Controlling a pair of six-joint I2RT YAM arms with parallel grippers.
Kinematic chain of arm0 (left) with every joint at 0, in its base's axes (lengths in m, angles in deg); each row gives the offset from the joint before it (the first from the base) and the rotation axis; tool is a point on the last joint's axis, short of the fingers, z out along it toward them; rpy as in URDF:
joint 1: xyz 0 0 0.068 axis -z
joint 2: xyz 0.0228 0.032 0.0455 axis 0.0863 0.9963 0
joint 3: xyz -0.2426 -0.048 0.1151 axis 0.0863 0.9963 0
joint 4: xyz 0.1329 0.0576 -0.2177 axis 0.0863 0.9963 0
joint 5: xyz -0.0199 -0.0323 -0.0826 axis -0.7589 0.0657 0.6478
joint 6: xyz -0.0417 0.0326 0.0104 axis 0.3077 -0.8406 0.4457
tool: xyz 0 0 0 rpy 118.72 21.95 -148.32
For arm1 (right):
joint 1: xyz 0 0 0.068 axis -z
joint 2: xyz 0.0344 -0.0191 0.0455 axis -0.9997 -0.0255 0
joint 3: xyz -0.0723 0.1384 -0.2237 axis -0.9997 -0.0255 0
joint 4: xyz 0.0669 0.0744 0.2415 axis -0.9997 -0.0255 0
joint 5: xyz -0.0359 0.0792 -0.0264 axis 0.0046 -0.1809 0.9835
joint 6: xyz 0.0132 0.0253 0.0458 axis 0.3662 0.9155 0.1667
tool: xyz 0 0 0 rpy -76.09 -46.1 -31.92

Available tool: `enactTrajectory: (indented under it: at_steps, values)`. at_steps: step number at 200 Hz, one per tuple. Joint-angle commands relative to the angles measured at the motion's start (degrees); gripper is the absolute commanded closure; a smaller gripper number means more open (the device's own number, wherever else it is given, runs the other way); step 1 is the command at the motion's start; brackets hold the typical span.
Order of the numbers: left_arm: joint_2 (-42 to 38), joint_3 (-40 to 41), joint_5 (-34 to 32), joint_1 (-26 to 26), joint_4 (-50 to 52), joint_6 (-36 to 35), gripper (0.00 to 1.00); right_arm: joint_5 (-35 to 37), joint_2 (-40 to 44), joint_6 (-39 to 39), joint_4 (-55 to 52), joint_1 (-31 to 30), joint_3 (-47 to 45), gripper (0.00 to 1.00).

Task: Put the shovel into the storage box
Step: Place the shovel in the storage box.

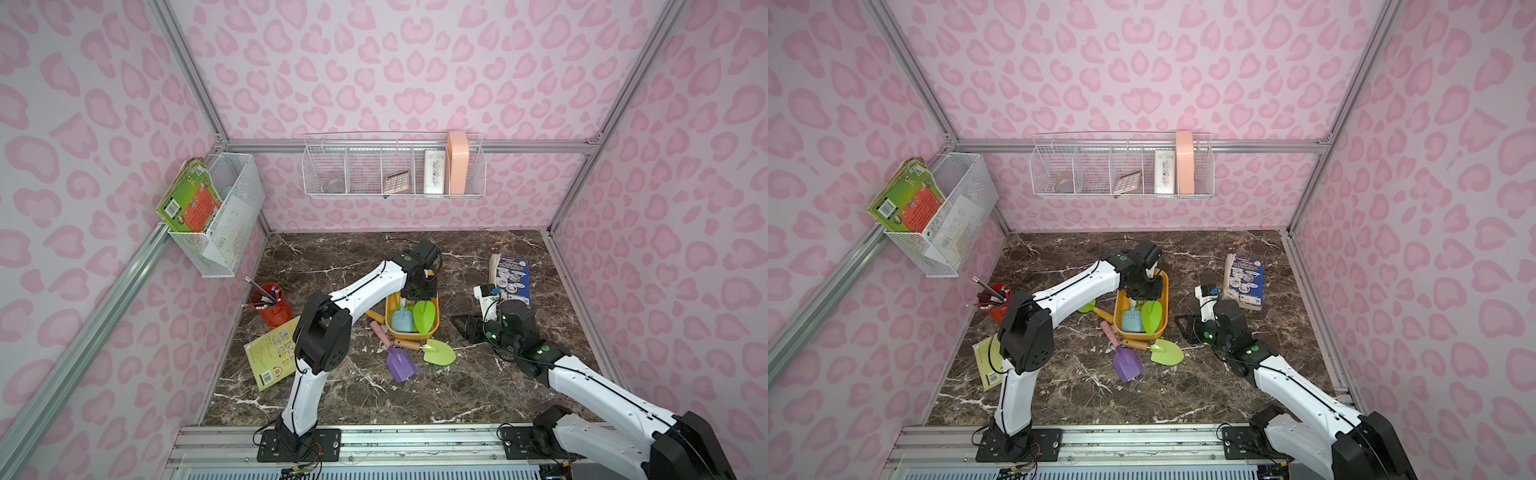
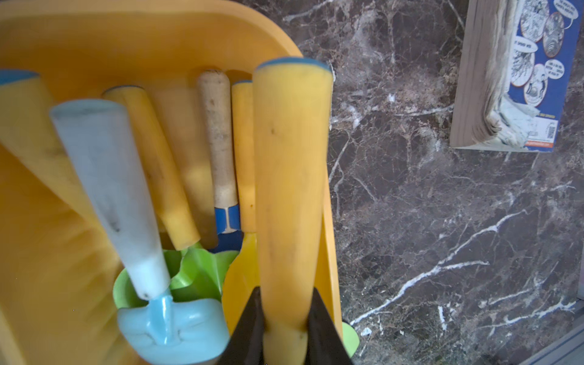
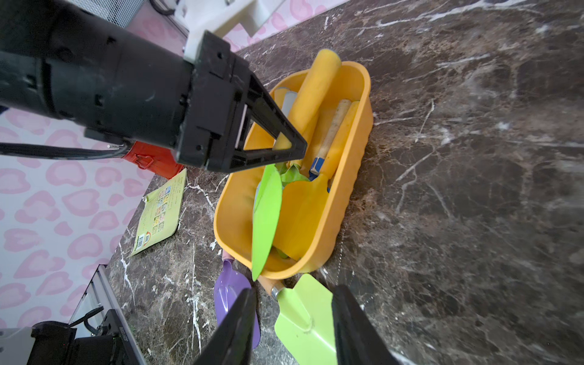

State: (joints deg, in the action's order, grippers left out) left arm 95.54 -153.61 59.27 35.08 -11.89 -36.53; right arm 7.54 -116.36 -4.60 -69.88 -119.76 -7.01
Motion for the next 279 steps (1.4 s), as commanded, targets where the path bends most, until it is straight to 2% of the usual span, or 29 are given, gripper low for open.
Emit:
enactTrajectory:
  at_steps: [1,50,110,199,279]
  values:
    - [1.1,-0.7,0.0,0.1,0.8,-0.3,0.93,0.0,-0.3,0.4,0.7,0.2,-0.1,0.57]
    - [2.7,0.4,-2.3,0.1,0.5,1.4,0.92,-0.1,-0.4,0.5,0.9,0.3,-0.1,0.57]
    - [6.0,-2.0,-5.3,0.1,0.4,3.5,0.93,0.1,0.8,1.1,0.8,0.3,-1.2,0.57]
    - [5.1,-3.7,-6.0,-0.4,0.0,4.0,0.93,-0.2,1.9,1.6,1.7,0.4,-2.6,0.57]
    - [8.1,-5.0,-7.1,-0.4,-0.9,5.5,0.93,-0.3,2.7,2.1,1.7,0.4,-3.4,0.57]
